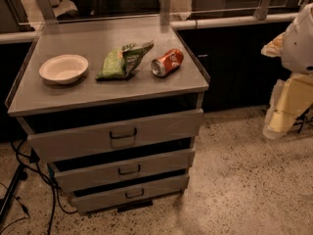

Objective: Open top drawer

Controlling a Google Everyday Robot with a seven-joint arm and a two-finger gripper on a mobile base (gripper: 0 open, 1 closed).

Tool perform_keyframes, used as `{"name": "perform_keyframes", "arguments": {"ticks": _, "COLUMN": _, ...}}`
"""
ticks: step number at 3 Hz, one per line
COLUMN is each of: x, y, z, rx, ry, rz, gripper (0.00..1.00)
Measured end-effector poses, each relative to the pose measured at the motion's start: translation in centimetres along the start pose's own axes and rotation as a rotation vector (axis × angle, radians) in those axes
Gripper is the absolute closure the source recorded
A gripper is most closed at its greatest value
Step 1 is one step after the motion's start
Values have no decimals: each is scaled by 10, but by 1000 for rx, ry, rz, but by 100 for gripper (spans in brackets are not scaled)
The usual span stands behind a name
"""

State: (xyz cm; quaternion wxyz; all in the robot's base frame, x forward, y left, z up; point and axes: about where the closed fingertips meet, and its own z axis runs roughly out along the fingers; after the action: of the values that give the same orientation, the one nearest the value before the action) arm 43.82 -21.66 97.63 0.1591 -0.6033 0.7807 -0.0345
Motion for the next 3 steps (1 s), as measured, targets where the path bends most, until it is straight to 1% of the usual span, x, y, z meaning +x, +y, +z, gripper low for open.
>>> {"name": "perform_keyframes", "arguments": {"ticks": 1, "x": 0, "y": 0, "z": 0, "rx": 0, "ry": 0, "rz": 0, "gripper": 0}}
{"name": "perform_keyframes", "arguments": {"ticks": 2, "x": -8, "y": 10, "z": 21, "rx": -4, "ry": -14, "rz": -43, "gripper": 0}}
{"name": "perform_keyframes", "arguments": {"ticks": 3, "x": -27, "y": 16, "z": 54, "rx": -35, "ry": -41, "rz": -143, "gripper": 0}}
